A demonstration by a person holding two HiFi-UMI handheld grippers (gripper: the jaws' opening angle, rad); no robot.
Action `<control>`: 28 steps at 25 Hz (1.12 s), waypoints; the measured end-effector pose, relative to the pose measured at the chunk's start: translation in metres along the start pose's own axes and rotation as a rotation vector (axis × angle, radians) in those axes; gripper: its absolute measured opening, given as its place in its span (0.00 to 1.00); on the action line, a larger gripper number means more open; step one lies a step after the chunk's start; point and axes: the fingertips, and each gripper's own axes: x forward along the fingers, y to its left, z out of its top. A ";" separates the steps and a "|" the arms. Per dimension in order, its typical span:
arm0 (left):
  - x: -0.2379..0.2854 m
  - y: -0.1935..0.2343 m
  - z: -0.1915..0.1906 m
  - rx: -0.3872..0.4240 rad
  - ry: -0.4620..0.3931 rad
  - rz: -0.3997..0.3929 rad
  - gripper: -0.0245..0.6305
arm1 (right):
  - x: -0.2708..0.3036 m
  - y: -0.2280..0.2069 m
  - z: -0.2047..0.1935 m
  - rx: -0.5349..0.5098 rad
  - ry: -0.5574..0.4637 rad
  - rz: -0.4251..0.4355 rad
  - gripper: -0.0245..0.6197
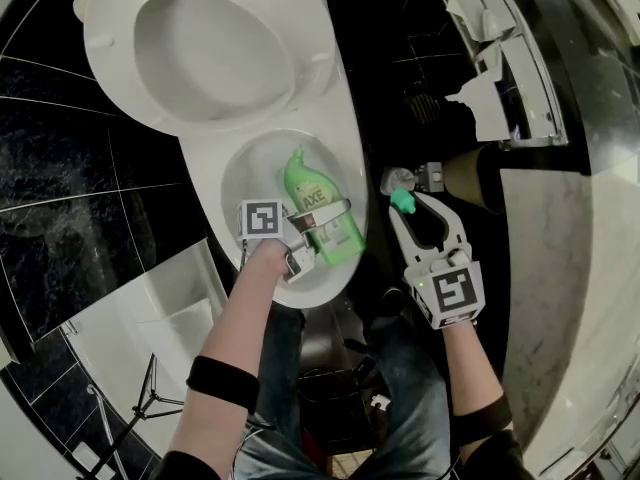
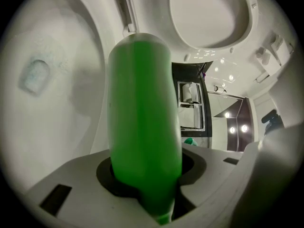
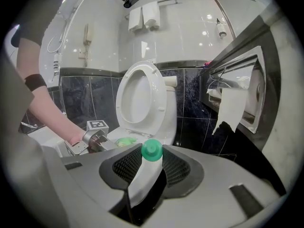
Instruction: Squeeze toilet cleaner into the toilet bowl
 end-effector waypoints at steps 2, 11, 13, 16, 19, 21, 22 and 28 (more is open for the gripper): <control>0.005 -0.002 -0.006 0.000 0.017 0.000 0.31 | -0.004 -0.003 -0.002 0.007 0.003 -0.007 0.27; 0.022 -0.007 -0.043 0.003 0.081 -0.017 0.30 | -0.019 -0.013 -0.006 -0.004 -0.012 -0.017 0.27; 0.023 -0.007 -0.052 0.006 0.088 -0.012 0.30 | -0.023 -0.013 -0.009 -0.001 -0.002 -0.013 0.27; 0.023 -0.008 -0.070 -0.016 0.102 -0.003 0.30 | -0.027 -0.010 -0.008 0.010 0.000 0.002 0.27; 0.026 -0.015 -0.087 -0.032 0.095 -0.050 0.30 | -0.031 -0.008 -0.006 0.011 0.000 0.016 0.27; 0.026 -0.021 -0.097 -0.046 0.084 -0.074 0.30 | -0.034 -0.008 -0.005 0.005 0.000 0.023 0.27; 0.025 -0.021 -0.103 -0.055 0.082 -0.066 0.30 | -0.035 -0.007 -0.004 0.001 -0.002 0.027 0.27; 0.015 -0.017 -0.135 -0.077 0.074 -0.020 0.30 | -0.041 -0.002 0.003 -0.015 -0.006 0.045 0.27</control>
